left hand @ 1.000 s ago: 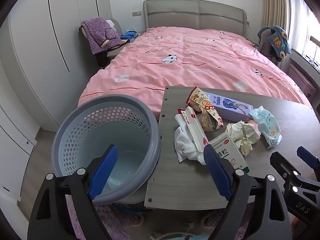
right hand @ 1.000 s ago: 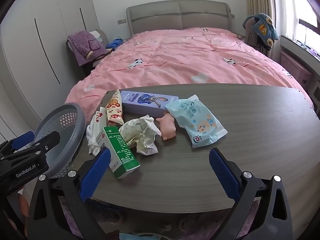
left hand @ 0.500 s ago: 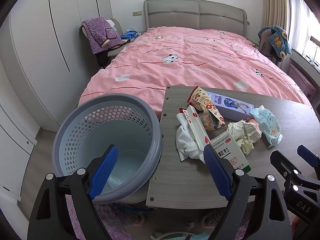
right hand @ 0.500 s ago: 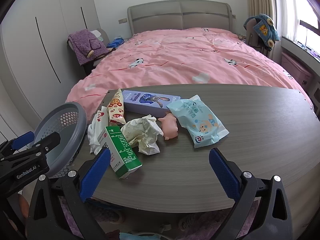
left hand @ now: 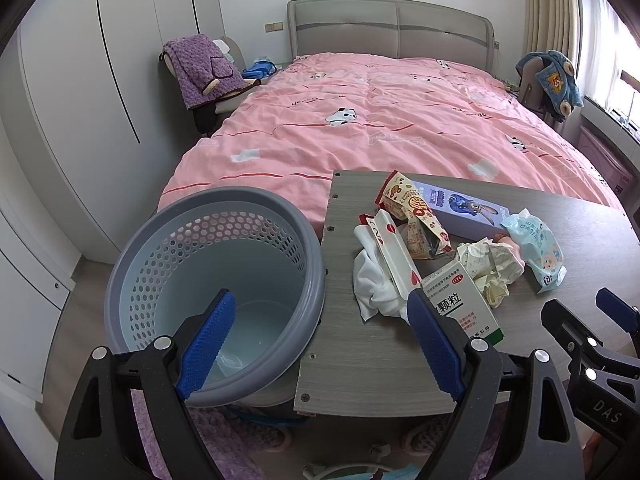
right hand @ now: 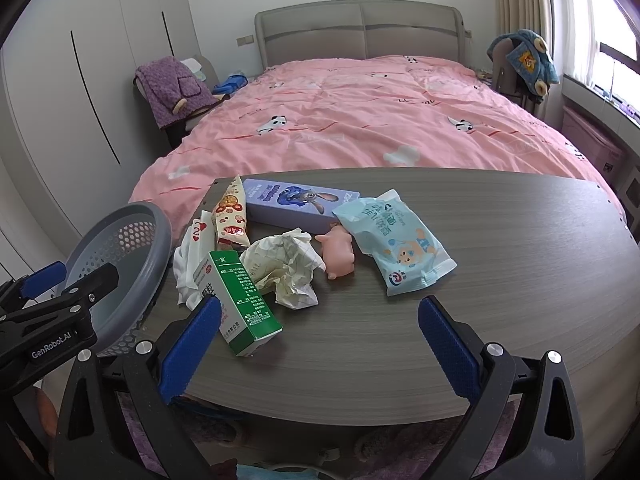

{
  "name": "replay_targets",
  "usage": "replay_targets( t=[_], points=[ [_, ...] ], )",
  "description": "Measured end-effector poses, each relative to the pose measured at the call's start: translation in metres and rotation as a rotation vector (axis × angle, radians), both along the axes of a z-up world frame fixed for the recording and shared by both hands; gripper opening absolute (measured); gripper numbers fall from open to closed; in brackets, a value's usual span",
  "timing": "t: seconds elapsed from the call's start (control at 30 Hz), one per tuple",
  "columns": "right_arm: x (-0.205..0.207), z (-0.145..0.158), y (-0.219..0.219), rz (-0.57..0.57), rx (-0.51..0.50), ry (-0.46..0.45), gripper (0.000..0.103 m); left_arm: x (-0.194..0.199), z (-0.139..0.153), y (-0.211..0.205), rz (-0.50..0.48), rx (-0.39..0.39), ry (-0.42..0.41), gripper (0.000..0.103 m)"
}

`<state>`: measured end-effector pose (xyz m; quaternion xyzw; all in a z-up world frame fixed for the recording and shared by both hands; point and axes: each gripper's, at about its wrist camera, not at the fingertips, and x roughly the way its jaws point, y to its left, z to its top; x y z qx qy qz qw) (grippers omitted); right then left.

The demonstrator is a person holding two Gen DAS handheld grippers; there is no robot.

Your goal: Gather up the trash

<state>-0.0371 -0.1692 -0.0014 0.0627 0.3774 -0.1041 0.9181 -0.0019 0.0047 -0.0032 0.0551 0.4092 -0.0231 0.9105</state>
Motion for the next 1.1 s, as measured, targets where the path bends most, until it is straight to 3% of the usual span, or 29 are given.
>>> replay_targets(
  t=[1.1],
  points=[
    [0.0007, 0.0011, -0.0030, 0.002, -0.004, 0.001, 0.097, 0.0010, -0.0022, 0.0019, 0.001, 0.002, -0.005, 0.084]
  ],
)
